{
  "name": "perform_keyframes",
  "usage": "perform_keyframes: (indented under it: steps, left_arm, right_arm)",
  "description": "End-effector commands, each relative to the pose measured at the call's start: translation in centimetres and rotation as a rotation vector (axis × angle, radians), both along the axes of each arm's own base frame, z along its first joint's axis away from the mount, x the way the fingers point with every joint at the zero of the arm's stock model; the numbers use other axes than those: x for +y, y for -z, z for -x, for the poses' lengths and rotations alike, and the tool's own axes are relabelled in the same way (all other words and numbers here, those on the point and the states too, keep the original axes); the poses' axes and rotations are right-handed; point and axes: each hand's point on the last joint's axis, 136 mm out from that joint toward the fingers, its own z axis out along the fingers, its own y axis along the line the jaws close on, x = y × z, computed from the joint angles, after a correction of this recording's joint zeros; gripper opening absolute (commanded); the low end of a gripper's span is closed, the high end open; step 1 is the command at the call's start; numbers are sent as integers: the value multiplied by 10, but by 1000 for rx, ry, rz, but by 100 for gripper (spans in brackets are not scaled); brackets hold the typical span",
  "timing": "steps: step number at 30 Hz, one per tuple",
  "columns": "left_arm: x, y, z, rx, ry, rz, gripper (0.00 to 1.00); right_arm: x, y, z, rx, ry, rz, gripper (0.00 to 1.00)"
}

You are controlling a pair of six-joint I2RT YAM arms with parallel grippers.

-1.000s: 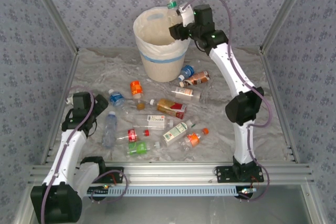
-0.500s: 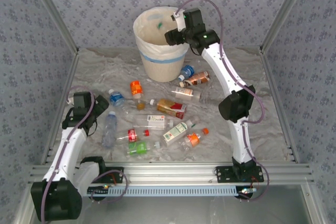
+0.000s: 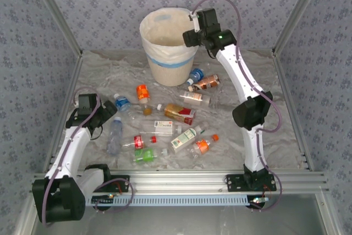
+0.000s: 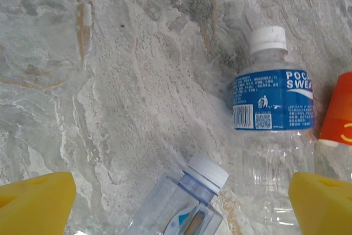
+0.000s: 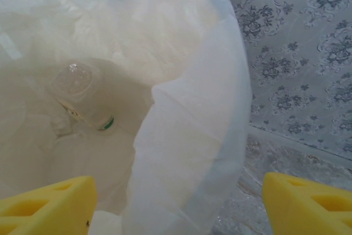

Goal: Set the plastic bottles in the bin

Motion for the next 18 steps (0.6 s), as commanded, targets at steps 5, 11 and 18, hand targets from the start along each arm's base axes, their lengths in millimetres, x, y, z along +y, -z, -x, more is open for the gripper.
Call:
perform_keyframes:
  steps: [5, 11, 18]
  left_arm:
    - [-11, 12, 34, 150, 38, 28, 99]
    - [-28, 24, 49, 166, 105, 45, 99]
    - [-36, 40, 43, 171, 141, 48, 100]
  right_arm:
    - [3, -50, 33, -38, -38, -121, 86]
    - [-1, -80, 66, -130, -21, -227, 100]
    - [-45, -76, 113, -226, 130, -351, 100]
